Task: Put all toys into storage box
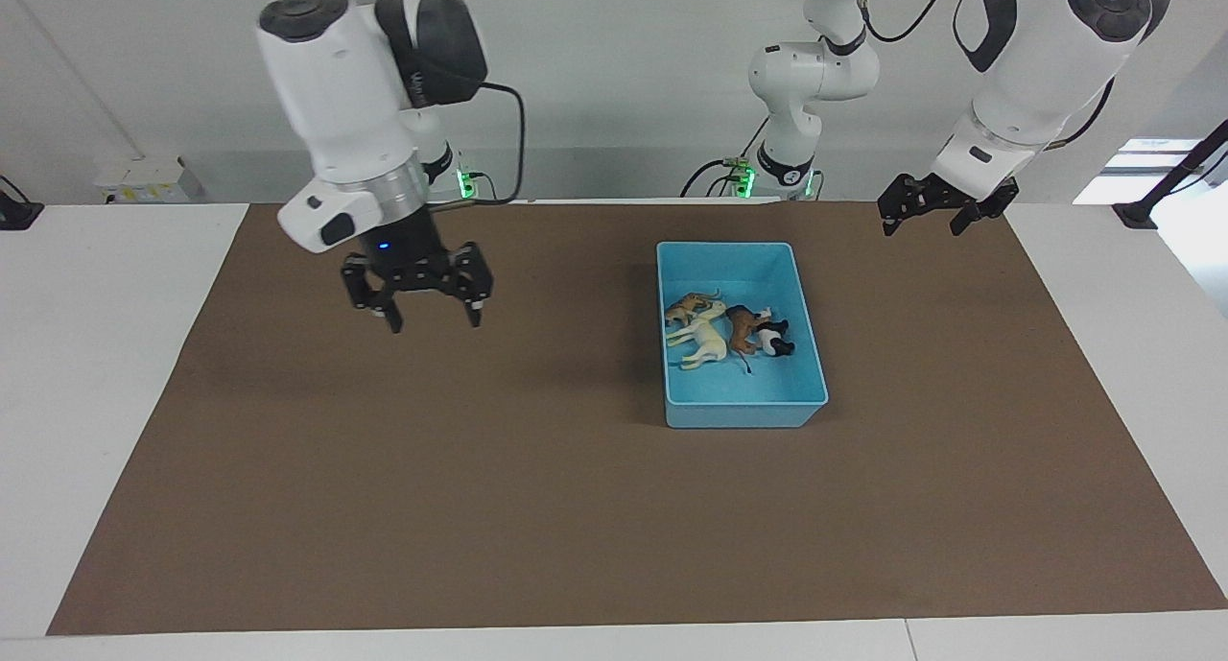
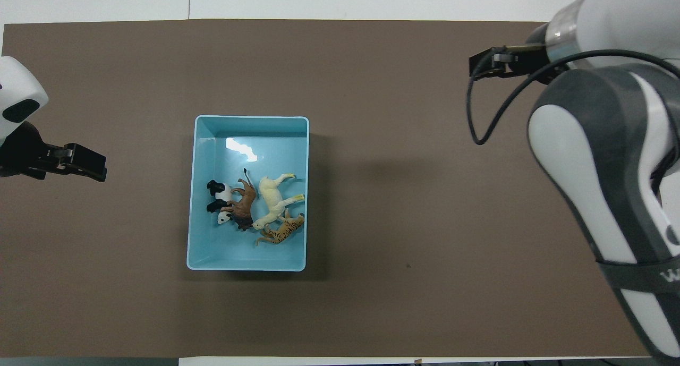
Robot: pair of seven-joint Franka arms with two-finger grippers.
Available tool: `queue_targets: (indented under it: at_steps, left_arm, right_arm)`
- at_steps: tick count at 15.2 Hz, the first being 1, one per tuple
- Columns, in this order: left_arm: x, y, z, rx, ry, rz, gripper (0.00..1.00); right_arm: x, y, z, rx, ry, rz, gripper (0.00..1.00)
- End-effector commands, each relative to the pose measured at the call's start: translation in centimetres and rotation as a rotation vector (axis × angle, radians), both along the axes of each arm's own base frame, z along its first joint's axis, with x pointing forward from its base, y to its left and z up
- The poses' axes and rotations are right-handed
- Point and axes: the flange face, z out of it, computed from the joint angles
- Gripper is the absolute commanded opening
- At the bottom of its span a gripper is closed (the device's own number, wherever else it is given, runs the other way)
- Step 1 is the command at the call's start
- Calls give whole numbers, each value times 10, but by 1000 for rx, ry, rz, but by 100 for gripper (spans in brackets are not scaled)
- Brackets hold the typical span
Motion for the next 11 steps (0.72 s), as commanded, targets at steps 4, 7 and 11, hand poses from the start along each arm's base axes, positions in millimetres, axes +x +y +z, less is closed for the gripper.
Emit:
queue_targets:
  at_steps: [4, 7, 11]
  left_arm:
    - [4, -6, -1, -4, -14, -54, 100]
    - [3, -4, -2, -5, -13, -43, 100]
    - [0, 5, 3, -6, -27, -26, 100]
  right_arm:
    - [-40, -83, 20, -10, 142, 44, 100]
    - [-68, -111, 39, -7, 212, 70, 100]
    - [-115, -131, 56, -37, 226, 25, 100]
